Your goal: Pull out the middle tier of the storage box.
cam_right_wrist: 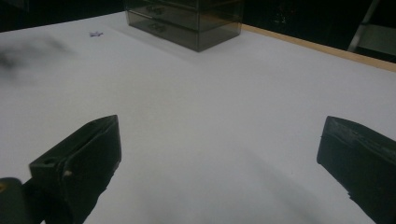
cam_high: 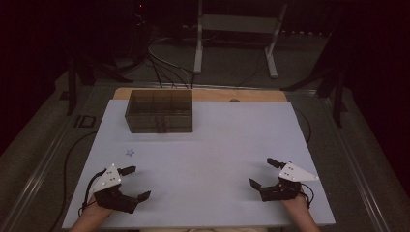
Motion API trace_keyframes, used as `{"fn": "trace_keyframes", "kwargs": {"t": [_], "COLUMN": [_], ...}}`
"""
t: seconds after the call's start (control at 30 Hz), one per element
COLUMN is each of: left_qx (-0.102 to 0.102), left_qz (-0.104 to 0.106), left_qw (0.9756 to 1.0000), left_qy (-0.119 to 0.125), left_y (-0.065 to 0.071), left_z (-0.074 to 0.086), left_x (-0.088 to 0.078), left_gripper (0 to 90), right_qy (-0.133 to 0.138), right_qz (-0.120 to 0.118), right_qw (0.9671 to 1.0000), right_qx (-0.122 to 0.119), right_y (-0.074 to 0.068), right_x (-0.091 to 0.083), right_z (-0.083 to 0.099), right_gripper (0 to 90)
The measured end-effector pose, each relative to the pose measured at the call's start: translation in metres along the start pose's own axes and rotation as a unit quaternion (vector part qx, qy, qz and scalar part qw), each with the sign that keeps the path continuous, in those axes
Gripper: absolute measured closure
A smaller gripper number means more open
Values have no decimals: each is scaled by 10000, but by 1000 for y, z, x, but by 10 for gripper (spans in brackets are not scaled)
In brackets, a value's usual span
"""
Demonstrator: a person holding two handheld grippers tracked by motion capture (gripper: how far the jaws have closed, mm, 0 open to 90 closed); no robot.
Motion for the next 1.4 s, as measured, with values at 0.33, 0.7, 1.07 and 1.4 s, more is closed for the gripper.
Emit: {"fn": "trace_keyframes", "kwargs": {"t": [0.33, 0.7, 1.07, 1.4], "left_qx": [61, 143, 267, 435], "left_qz": [-23, -226, -330, -439], "left_qw": [10000, 9996, 9991, 9981], "left_qy": [-4, -7, -11, -47], "left_y": [-7, -17, -24, -32], "left_z": [-11, -22, -34, -46], "left_x": [-2, -11, -13, -11], "left_gripper": [0, 0, 0, 0], "right_qy": [-4, -13, -17, -35], "right_qz": [-25, -77, -78, -96], "right_qw": [10000, 10000, 10000, 9999], "right_qx": [0, -2, -15, -6], "right_y": [-1, -2, -2, -2], "right_x": [0, 0, 0, 0], "right_z": [0, 0, 0, 0], "right_gripper": [0, 0, 0, 0]}}
Point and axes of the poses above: each handheld gripper's, and its own axes: x roughly forward along the jaws, z roughly out of its underside, y roughly to its right, the point moved 2 cm from there along x, roughly forward along the jaws, and after that the axes turned 1 degree about x, right-handed, at the moved point
